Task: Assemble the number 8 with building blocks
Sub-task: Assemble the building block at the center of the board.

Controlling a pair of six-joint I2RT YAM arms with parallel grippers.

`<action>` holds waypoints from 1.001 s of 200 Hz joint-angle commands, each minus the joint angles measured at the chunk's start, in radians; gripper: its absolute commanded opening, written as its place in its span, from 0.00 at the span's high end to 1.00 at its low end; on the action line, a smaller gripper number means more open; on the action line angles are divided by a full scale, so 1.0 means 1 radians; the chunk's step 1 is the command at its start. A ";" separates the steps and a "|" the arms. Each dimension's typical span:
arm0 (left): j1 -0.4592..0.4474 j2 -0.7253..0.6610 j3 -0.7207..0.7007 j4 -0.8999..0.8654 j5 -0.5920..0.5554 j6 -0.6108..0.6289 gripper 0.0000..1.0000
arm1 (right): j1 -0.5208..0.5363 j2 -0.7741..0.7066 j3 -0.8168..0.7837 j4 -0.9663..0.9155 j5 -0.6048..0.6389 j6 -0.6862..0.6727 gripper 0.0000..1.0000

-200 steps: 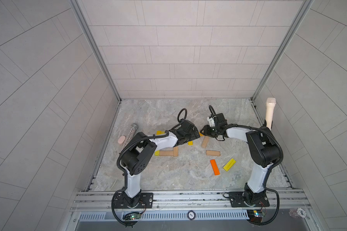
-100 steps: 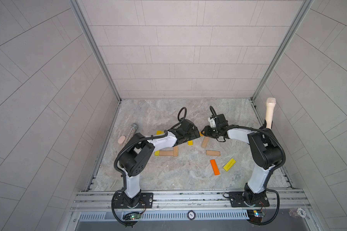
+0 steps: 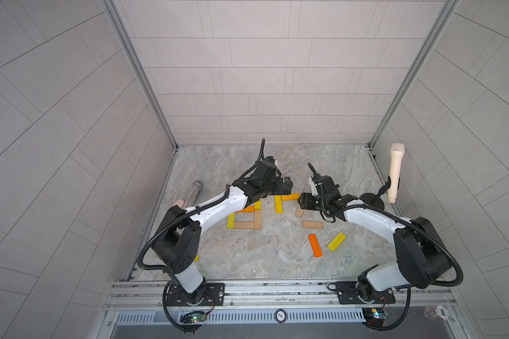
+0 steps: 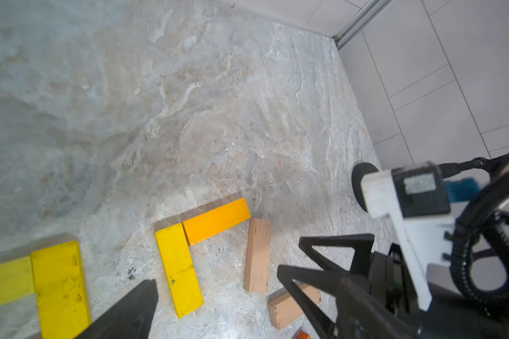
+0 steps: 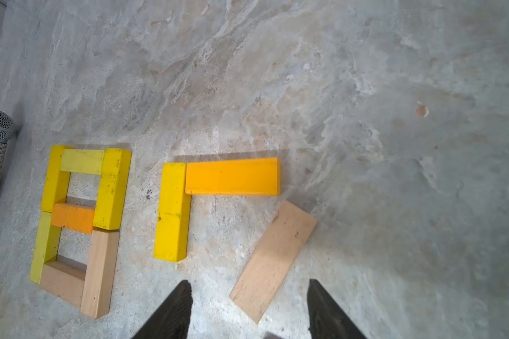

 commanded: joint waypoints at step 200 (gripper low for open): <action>0.163 -0.084 0.088 -0.121 0.165 0.175 0.00 | 0.166 0.063 -0.068 0.024 0.239 0.154 0.33</action>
